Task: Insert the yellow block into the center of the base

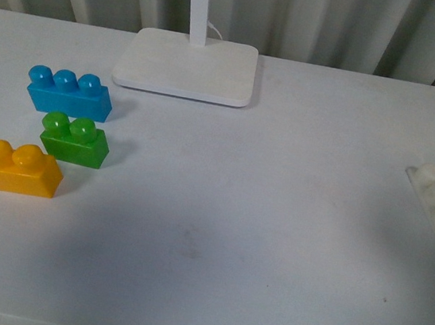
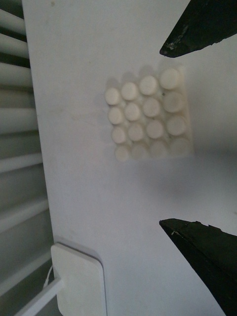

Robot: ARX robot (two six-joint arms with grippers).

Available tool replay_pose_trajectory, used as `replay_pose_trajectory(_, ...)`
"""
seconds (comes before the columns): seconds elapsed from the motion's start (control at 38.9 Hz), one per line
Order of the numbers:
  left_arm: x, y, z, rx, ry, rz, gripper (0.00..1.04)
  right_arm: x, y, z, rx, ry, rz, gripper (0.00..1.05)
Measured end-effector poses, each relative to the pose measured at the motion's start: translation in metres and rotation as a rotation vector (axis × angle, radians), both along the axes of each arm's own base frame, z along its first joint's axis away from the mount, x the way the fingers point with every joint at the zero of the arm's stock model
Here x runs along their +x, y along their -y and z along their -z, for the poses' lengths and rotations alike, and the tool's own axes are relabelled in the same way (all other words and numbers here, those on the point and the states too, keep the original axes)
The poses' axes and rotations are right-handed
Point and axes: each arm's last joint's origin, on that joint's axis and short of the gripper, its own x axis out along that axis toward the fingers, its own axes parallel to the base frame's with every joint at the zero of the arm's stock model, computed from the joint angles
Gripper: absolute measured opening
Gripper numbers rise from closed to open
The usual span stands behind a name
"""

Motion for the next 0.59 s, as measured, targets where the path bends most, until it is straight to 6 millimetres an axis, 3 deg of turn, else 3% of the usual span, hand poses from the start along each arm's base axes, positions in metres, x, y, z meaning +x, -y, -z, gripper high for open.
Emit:
replay_pose_trajectory(0.08, 0.000, 0.000, 0.000, 0.000, 0.000, 0.000, 0.98, 0.034, 0.018, 0.006, -0.016, -0.034, -0.031, 0.95)
replay_pose_trajectory(0.18, 0.000, 0.000, 0.000, 0.000, 0.000, 0.000, 0.98, 0.073, 0.034, 0.029, -0.071, -0.141, -0.076, 0.95)
replay_pose_trajectory(0.49, 0.000, 0.000, 0.000, 0.000, 0.000, 0.000, 0.98, 0.127, 0.044, 0.083, -0.111, -0.276, -0.139, 0.95)
replay_pose_trajectory(0.59, 0.000, 0.000, 0.000, 0.000, 0.000, 0.000, 0.98, 0.136, 0.041, 0.093, -0.118, -0.294, -0.138, 0.95)
